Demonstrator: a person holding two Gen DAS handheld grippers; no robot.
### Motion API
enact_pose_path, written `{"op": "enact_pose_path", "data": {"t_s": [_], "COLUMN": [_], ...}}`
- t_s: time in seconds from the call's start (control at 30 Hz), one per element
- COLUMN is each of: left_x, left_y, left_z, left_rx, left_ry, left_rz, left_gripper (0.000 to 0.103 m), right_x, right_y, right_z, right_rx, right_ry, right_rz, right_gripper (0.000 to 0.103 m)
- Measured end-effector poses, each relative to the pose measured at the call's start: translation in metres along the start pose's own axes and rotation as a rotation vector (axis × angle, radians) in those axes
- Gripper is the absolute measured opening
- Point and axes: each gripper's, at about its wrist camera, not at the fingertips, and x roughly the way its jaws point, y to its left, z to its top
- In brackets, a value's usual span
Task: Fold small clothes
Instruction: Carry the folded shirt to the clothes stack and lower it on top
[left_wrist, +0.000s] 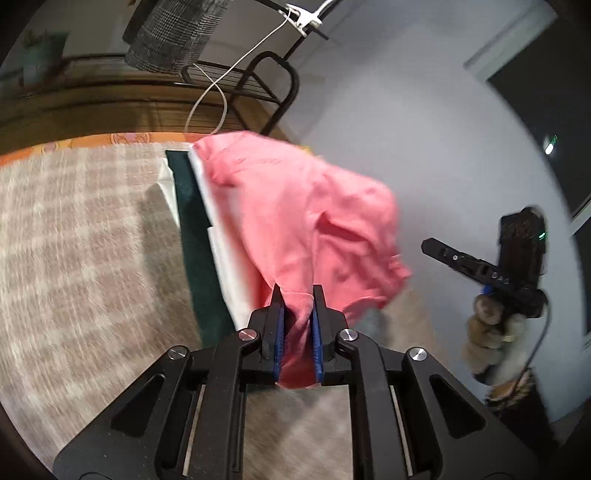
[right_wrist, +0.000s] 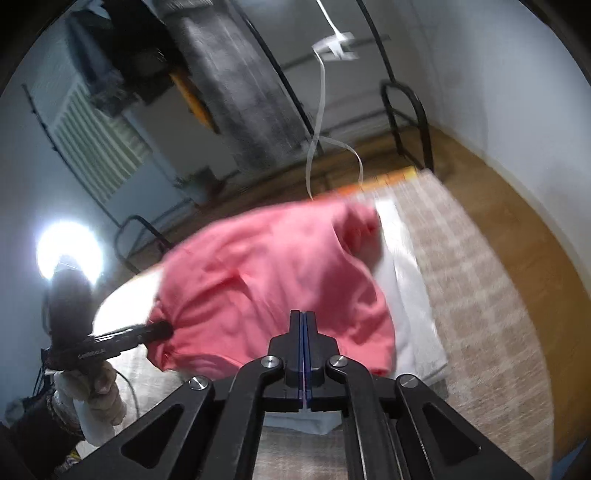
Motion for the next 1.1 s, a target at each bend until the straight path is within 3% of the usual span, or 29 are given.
{"op": "enact_pose_path", "data": {"t_s": [0.07, 0.13, 0.2, 0.23, 0.27, 0.4, 0.43, 0.47, 0.5, 0.63, 0.67, 0.73, 0.8, 0.83, 0.87, 1.0, 1.03, 1.1], "left_x": [-0.006, -0.004, -0.004, -0.007, -0.009, -0.015, -0.016, -0.018, -0.018, -0.022, -0.023, -0.021, -0.017, -0.013, -0.010, 0.009, 0.017, 0.036], "left_y": [0.000, -0.003, -0.003, 0.000, 0.003, 0.009, 0.009, 0.008, 0.007, 0.010, 0.010, 0.011, 0.013, 0.014, 0.017, 0.035, 0.038, 0.046], "left_z": [-0.002, -0.007, -0.010, -0.009, -0.010, -0.002, 0.002, 0.005, 0.009, 0.026, 0.031, 0.038, 0.048, 0.053, 0.059, 0.084, 0.089, 0.099], "left_rx": [0.012, 0.079, 0.139, 0.139, 0.134, 0.112, 0.122, 0.133, 0.144, 0.158, 0.160, 0.163, 0.163, 0.160, 0.156, 0.072, 0.048, 0.013], "left_ry": [0.027, 0.061, 0.063, 0.045, 0.029, -0.009, -0.025, -0.036, -0.047, -0.101, -0.117, -0.139, -0.154, -0.158, -0.165, -0.149, -0.135, -0.093], "left_rz": [-0.017, 0.054, 0.132, 0.150, 0.156, 0.171, 0.190, 0.203, 0.219, 0.259, 0.269, 0.290, 0.305, 0.311, 0.312, 0.284, 0.272, 0.253], "left_gripper": [0.011, 0.017, 0.037, 0.046, 0.046, 0.046, 0.046, 0.046, 0.046, 0.046, 0.046, 0.046, 0.046, 0.046, 0.046, 0.050, 0.051, 0.051], "right_x": [-0.011, -0.007, 0.000, 0.002, 0.005, 0.034, 0.041, 0.047, 0.050, 0.019, 0.008, 0.008, 0.023, 0.028, 0.027, 0.031, 0.037, 0.057], "right_y": [-0.008, -0.010, -0.014, -0.015, -0.014, -0.020, -0.022, -0.024, -0.026, -0.018, -0.017, -0.019, -0.024, -0.022, -0.018, -0.029, -0.035, -0.050], "right_z": [0.002, -0.001, -0.006, -0.008, -0.012, -0.021, -0.022, -0.023, -0.023, -0.019, -0.017, -0.016, -0.018, -0.016, -0.012, 0.016, 0.024, 0.040], "right_rx": [0.025, -0.019, -0.010, -0.011, -0.024, -0.028, -0.023, -0.014, 0.007, 0.077, 0.069, 0.041, 0.010, -0.031, -0.070, -0.003, 0.029, 0.098], "right_ry": [-0.014, 0.029, 0.059, 0.052, 0.039, 0.083, 0.100, 0.120, 0.133, 0.074, 0.058, 0.110, 0.231, 0.244, 0.214, 0.080, 0.065, 0.068], "right_rz": [-0.005, -0.087, -0.043, -0.025, -0.026, -0.084, -0.094, -0.095, -0.091, 0.091, 0.086, -0.014, -0.105, -0.146, -0.166, -0.057, -0.041, -0.024], "right_gripper": [0.000, 0.004, 0.019, 0.038, 0.047, 0.047, 0.039, 0.014, 0.004, 0.001, 0.001, 0.008, 0.020, 0.029, 0.030, 0.047, 0.053, 0.055]}}
